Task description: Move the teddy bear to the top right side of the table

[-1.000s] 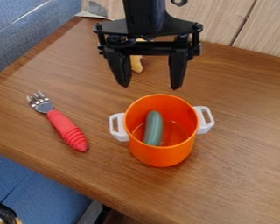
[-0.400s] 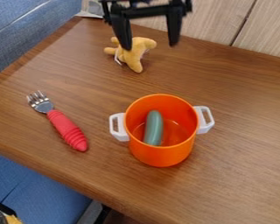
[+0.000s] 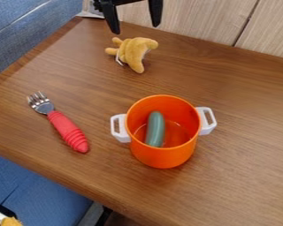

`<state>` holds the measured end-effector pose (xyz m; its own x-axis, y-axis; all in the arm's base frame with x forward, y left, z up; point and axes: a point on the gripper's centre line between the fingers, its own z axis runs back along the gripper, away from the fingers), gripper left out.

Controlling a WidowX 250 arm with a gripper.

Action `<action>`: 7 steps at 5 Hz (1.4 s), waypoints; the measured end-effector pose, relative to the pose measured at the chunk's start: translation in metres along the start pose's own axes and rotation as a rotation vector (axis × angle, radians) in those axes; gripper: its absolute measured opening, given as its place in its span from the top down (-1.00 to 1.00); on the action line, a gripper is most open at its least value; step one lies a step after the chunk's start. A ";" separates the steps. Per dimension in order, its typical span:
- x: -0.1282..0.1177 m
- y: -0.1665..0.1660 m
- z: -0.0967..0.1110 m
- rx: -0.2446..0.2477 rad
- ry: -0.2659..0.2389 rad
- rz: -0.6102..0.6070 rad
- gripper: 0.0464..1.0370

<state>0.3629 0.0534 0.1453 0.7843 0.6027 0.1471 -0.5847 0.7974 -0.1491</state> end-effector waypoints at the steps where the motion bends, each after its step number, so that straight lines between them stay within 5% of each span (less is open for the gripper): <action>1: 0.007 0.003 -0.018 0.032 -0.011 0.014 -0.93; 3: 0.011 -0.003 -0.050 0.100 0.018 -0.003 -0.85; 4: 0.011 -0.005 -0.055 0.123 -0.009 -0.011 -0.42; 5: 0.010 -0.004 -0.057 0.119 -0.018 -0.001 -0.20; 7: 0.004 -0.002 -0.050 0.105 -0.026 0.005 -0.16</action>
<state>0.3782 0.0526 0.0970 0.7768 0.6058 0.1718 -0.6078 0.7927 -0.0468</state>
